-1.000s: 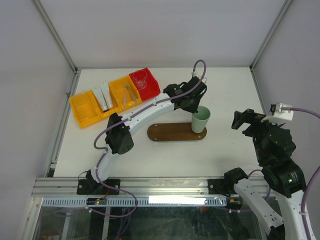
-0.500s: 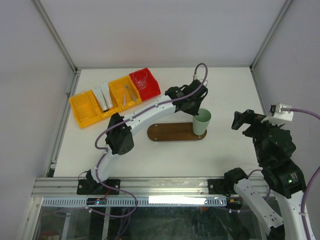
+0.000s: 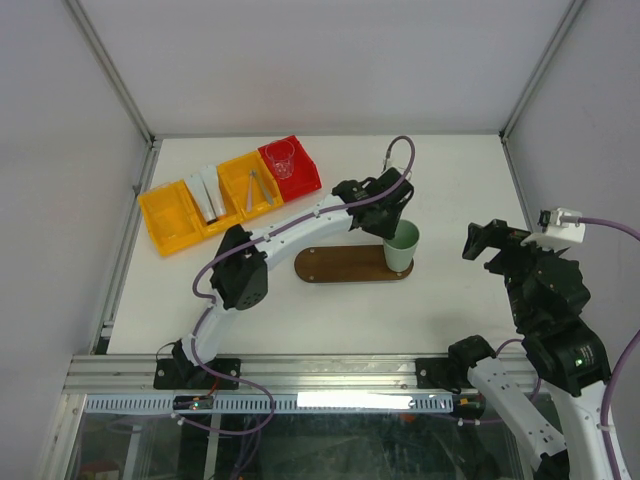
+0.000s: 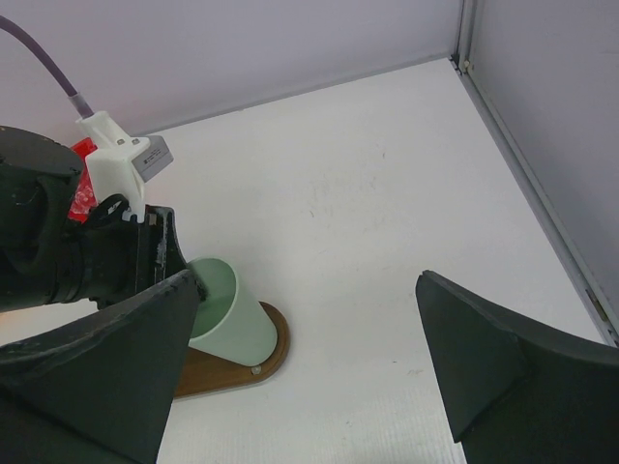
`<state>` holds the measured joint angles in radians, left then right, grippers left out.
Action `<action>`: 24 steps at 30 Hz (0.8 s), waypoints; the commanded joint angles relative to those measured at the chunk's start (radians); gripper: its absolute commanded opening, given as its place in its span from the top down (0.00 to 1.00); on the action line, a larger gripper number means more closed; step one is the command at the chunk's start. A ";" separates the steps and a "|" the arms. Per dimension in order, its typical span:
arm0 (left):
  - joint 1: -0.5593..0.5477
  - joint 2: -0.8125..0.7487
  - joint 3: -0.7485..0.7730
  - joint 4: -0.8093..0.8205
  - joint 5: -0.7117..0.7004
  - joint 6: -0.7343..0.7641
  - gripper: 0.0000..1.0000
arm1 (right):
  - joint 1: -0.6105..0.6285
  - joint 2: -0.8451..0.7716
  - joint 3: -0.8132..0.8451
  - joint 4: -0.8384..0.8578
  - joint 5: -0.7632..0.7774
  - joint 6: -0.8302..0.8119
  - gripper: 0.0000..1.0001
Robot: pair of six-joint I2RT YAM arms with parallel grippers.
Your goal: Prepare toiletry sets of a toothbrush and toothpaste on the tray
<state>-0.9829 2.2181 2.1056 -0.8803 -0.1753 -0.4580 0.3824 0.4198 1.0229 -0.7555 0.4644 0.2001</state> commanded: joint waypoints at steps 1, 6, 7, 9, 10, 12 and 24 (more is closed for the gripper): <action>-0.016 -0.099 -0.006 0.048 -0.004 -0.002 0.68 | 0.005 -0.010 0.000 0.052 0.000 -0.016 0.00; -0.016 -0.114 0.006 0.063 0.002 -0.001 0.59 | 0.004 -0.006 -0.006 0.056 -0.009 -0.012 0.00; -0.016 -0.116 0.007 0.065 0.001 -0.001 0.58 | 0.005 -0.006 -0.006 0.056 -0.009 -0.012 0.00; -0.017 -0.117 0.011 0.064 0.001 0.001 0.55 | 0.005 -0.007 -0.005 0.056 -0.007 -0.013 0.00; -0.017 -0.118 0.010 0.064 0.001 0.000 0.55 | 0.005 -0.006 -0.004 0.056 -0.008 -0.013 0.00; -0.017 -0.124 0.005 0.064 0.000 0.001 0.52 | 0.005 -0.007 -0.004 0.056 -0.006 -0.016 0.00; -0.018 -0.304 -0.073 0.099 -0.016 0.029 0.17 | 0.005 -0.009 -0.002 0.055 -0.019 -0.017 0.00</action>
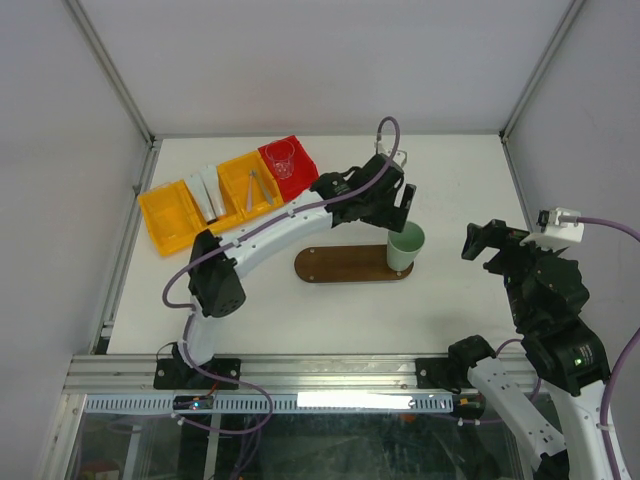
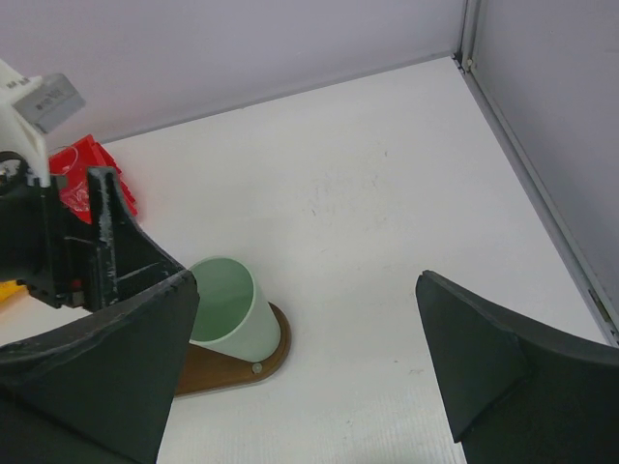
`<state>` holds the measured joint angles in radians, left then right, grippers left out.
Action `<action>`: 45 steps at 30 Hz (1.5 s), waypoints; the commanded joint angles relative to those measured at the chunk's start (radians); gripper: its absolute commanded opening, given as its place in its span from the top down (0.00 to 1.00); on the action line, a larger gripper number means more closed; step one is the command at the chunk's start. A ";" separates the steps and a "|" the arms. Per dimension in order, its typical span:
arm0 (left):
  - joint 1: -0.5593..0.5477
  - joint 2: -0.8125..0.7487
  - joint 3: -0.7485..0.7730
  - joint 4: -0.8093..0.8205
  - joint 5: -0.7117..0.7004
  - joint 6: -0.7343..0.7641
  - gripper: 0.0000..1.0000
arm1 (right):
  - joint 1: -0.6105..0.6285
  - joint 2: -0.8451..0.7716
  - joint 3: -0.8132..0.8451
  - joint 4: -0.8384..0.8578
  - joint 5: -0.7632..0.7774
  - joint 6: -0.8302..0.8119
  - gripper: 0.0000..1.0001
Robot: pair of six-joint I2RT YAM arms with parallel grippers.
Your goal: Prepare toiletry sets of a toothbrush and toothpaste on the tray
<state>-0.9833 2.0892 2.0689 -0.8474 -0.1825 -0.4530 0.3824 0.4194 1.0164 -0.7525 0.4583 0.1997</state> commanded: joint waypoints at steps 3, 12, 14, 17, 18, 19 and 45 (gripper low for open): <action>-0.017 -0.289 -0.128 0.085 -0.046 0.030 0.09 | 0.005 -0.009 0.004 0.052 -0.029 -0.014 0.00; 0.109 -0.757 -0.633 0.106 -0.221 -0.053 0.01 | 0.004 -0.011 -0.017 0.067 -0.116 -0.003 0.00; 0.221 -0.894 -0.758 0.123 -0.196 -0.089 0.01 | 0.004 -0.010 -0.023 0.072 -0.142 -0.002 0.00; 0.392 -1.043 -0.902 0.123 -0.198 -0.090 0.01 | 0.005 -0.010 -0.026 0.076 -0.171 0.001 0.00; 0.431 -1.078 -0.930 0.118 -0.216 -0.086 0.01 | 0.005 -0.011 -0.027 0.078 -0.180 0.002 0.00; 0.473 -1.110 -0.951 0.116 -0.233 -0.080 0.01 | 0.005 -0.010 -0.030 0.081 -0.188 0.002 0.00; 1.130 -0.577 -0.792 0.349 -0.259 0.132 0.44 | 0.037 -0.032 -0.065 0.108 -0.228 -0.001 0.00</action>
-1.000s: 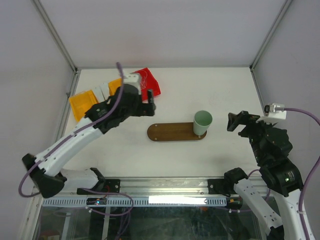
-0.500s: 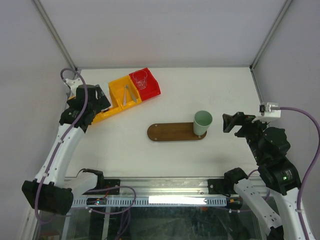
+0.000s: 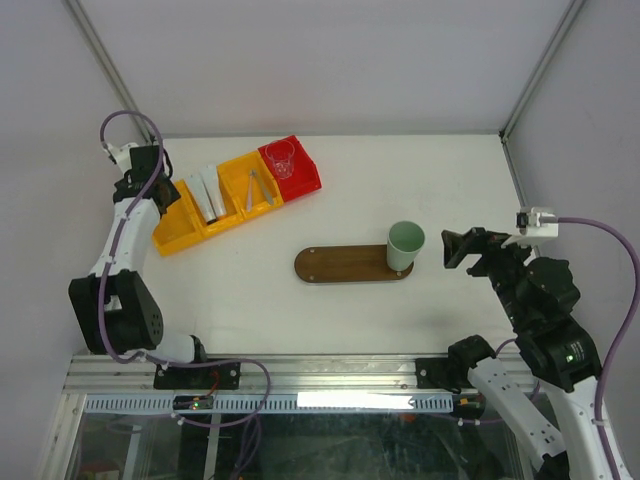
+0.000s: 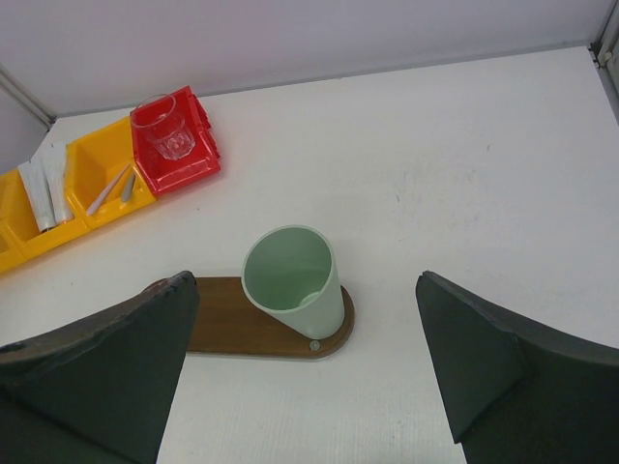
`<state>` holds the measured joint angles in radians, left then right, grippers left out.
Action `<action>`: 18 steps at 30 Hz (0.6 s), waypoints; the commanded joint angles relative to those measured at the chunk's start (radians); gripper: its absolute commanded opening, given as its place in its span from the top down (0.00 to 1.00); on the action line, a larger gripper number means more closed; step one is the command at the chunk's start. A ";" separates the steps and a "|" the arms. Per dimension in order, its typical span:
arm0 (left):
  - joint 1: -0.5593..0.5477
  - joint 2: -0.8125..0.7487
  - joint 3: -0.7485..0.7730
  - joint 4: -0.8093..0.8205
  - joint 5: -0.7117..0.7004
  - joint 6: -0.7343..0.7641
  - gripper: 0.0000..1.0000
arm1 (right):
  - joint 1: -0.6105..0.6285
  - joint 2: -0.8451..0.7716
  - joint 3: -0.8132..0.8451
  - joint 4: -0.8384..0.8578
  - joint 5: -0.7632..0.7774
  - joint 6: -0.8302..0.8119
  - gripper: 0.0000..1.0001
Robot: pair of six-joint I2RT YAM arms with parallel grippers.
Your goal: Prepare toiletry sets of a toothbrush and toothpaste on the tray
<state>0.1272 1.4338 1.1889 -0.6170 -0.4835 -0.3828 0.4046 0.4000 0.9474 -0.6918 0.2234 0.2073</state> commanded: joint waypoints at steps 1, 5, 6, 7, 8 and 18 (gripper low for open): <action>0.026 0.103 0.111 0.118 0.044 0.068 0.48 | 0.020 -0.016 0.004 0.046 0.013 -0.009 0.00; 0.057 0.191 0.171 0.115 0.050 0.088 0.51 | 0.032 -0.027 -0.002 0.045 0.034 -0.012 0.00; 0.064 0.209 0.179 0.115 0.052 0.094 0.53 | 0.036 -0.029 -0.004 0.044 0.039 -0.015 0.00; 0.073 0.226 0.184 0.115 0.050 0.098 0.55 | 0.040 -0.033 -0.002 0.043 0.046 -0.016 0.00; 0.084 0.237 0.183 0.115 0.052 0.099 0.55 | 0.044 -0.032 -0.002 0.043 0.051 -0.016 0.00; 0.129 0.292 0.150 0.142 0.113 0.117 0.56 | 0.064 -0.030 -0.007 0.044 0.079 -0.019 0.00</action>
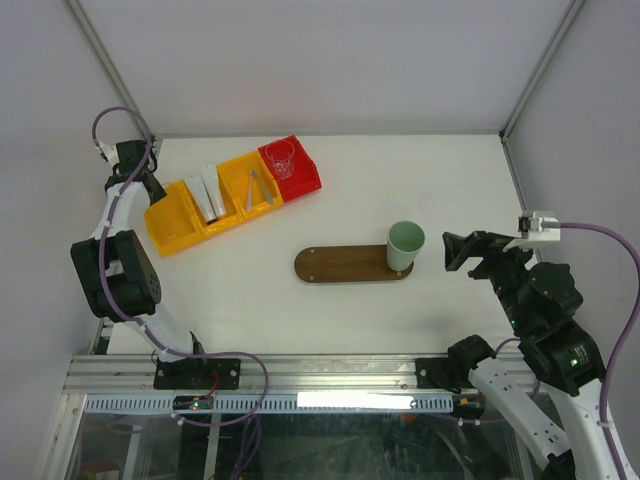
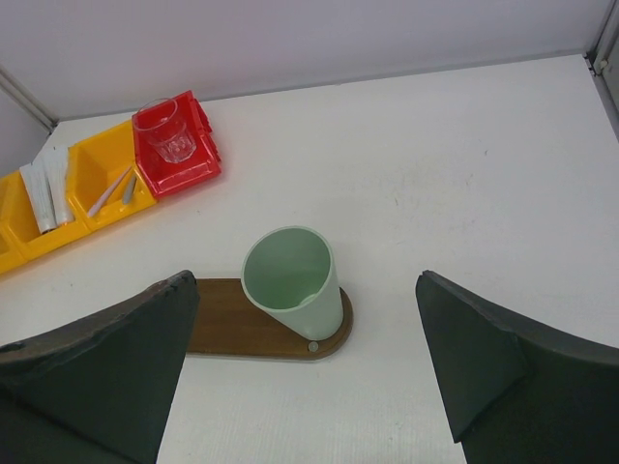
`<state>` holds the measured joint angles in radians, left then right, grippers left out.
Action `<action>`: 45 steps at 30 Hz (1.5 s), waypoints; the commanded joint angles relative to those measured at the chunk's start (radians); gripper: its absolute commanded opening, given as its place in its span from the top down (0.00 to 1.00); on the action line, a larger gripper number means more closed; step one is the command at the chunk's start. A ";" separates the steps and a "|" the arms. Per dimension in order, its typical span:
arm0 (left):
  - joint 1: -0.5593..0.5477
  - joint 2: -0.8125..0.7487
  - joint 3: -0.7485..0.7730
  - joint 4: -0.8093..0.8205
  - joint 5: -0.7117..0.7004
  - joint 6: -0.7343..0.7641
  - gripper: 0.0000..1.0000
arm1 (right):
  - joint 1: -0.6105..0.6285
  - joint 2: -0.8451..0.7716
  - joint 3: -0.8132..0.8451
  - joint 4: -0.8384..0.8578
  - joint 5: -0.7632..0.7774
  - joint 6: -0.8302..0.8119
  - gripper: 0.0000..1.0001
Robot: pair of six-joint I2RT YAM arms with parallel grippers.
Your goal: Prepare toiletry sets of a toothbrush and toothpaste on the tray
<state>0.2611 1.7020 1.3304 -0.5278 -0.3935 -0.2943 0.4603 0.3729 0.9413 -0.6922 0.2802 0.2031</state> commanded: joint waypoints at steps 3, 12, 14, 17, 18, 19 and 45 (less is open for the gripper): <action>-0.003 0.052 0.014 0.052 0.029 0.028 0.59 | 0.011 -0.006 -0.001 0.043 0.033 -0.017 0.00; 0.001 0.087 0.018 0.052 0.049 0.023 0.70 | 0.014 0.000 -0.008 0.047 0.036 -0.015 0.00; 0.000 0.081 0.018 0.051 0.061 0.020 0.76 | 0.015 0.001 -0.007 0.048 0.038 -0.015 0.00; 0.000 0.065 0.016 0.050 0.068 0.021 0.84 | 0.014 0.005 -0.004 0.048 0.038 -0.015 0.00; 0.000 0.058 0.014 0.047 0.065 0.021 0.86 | 0.015 0.006 -0.004 0.048 0.040 -0.015 0.00; 0.000 0.048 0.011 0.044 0.061 0.021 0.89 | 0.016 0.006 -0.004 0.048 0.040 -0.015 0.00; -0.154 -0.474 -0.087 -0.062 0.105 -0.020 1.00 | 0.015 0.123 0.076 0.012 -0.015 -0.011 0.00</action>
<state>0.2256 1.3342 1.2453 -0.5774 -0.2977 -0.2989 0.4702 0.4404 0.9451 -0.6971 0.3027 0.2024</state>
